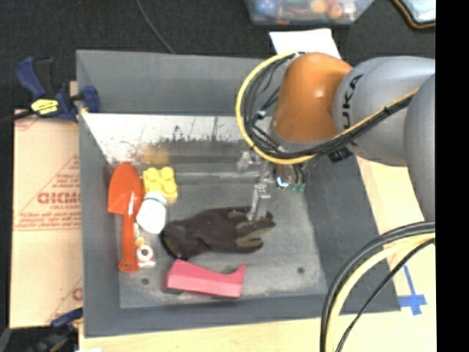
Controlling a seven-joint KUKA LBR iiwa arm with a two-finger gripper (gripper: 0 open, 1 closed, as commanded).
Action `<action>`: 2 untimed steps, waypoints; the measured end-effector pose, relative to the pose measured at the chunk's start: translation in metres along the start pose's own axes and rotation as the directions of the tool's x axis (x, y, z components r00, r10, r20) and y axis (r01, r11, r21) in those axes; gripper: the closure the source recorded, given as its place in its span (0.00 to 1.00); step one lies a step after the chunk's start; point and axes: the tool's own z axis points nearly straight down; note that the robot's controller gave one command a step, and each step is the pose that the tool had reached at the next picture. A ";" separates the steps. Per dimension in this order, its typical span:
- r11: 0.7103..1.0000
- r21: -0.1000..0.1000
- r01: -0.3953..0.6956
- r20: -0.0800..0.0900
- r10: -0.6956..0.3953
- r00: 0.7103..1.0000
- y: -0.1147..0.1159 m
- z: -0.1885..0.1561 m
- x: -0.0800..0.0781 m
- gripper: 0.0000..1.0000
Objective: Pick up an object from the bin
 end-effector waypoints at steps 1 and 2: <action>1.000 0.000 0.000 0.000 0.000 1.000 0.000 0.000 0.000 0.00; 0.980 0.001 0.200 0.003 -0.200 0.980 0.002 0.067 0.008 0.00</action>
Offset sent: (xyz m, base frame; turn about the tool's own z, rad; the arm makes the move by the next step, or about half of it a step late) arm -0.0097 0.0031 -0.0707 -0.2121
